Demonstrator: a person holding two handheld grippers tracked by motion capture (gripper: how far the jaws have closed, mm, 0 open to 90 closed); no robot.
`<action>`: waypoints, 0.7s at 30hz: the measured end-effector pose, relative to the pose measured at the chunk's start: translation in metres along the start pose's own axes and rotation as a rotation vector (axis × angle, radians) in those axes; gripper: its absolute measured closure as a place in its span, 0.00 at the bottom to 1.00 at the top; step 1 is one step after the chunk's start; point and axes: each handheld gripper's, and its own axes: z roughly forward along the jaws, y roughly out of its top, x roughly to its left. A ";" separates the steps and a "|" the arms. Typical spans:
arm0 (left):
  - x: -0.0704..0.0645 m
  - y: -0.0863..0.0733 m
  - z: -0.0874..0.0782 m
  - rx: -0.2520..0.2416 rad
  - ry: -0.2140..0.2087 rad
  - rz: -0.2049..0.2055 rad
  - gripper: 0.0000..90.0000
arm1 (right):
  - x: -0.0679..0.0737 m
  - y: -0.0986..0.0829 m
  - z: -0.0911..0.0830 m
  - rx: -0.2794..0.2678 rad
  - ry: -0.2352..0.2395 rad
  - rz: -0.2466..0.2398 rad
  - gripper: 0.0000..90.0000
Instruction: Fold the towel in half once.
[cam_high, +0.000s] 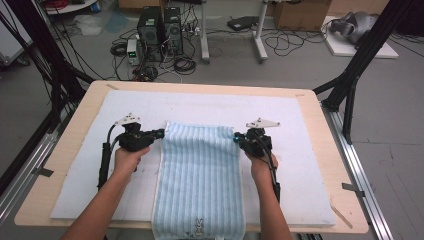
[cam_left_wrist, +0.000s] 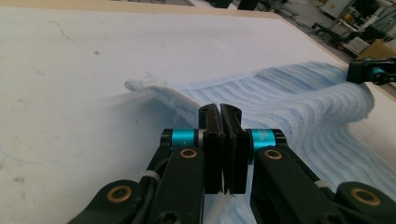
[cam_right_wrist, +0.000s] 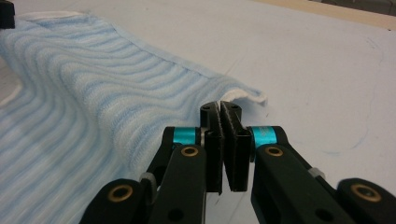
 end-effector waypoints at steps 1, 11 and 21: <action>-0.002 -0.002 -0.003 0.000 -0.005 0.004 0.97 | 0.002 -0.004 -0.003 -0.012 0.004 -0.001 0.97; -0.032 -0.026 -0.032 -0.022 -0.061 0.048 0.97 | 0.020 -0.039 -0.036 -0.042 0.035 0.003 0.97; -0.050 -0.064 -0.052 0.001 -0.085 0.049 0.97 | 0.034 -0.065 -0.060 -0.036 0.065 -0.016 0.97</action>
